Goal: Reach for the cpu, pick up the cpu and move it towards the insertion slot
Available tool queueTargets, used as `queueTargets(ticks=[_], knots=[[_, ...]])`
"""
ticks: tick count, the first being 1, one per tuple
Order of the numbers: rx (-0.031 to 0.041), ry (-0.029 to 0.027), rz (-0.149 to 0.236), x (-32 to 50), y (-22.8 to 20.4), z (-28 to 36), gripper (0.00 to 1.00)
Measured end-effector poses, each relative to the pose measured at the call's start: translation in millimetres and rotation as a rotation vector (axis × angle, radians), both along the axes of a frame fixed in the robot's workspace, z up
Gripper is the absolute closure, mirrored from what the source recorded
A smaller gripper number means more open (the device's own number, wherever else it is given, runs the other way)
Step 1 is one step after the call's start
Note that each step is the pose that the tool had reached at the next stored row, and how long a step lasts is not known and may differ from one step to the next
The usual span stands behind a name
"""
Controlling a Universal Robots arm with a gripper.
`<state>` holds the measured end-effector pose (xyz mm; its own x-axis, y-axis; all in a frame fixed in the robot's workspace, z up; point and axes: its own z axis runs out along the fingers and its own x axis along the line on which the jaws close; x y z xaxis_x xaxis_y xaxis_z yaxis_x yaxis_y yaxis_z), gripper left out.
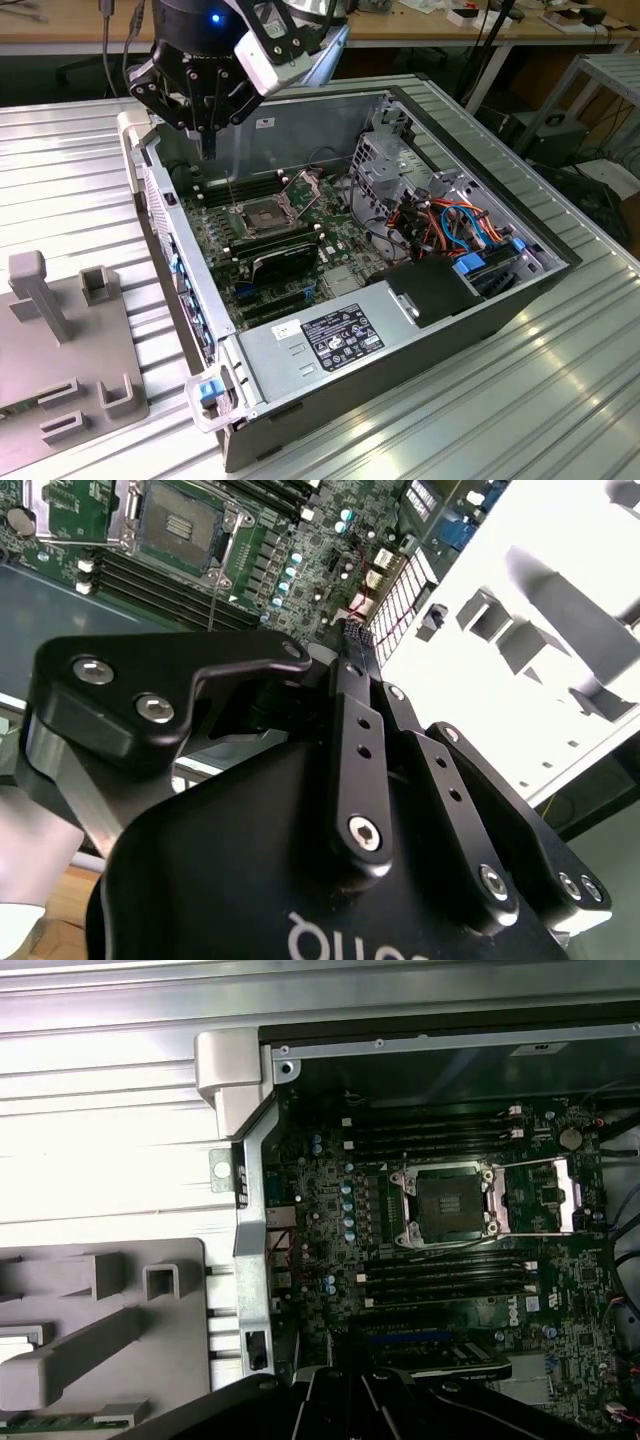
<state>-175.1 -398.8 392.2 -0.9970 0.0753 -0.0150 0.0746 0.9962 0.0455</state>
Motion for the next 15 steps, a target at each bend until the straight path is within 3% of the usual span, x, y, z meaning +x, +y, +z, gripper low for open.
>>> queueTargets(ticks=[15], knots=[[0.0001, 0.0038, 0.000, -17.6, 0.0, -0.4, 0.89]])
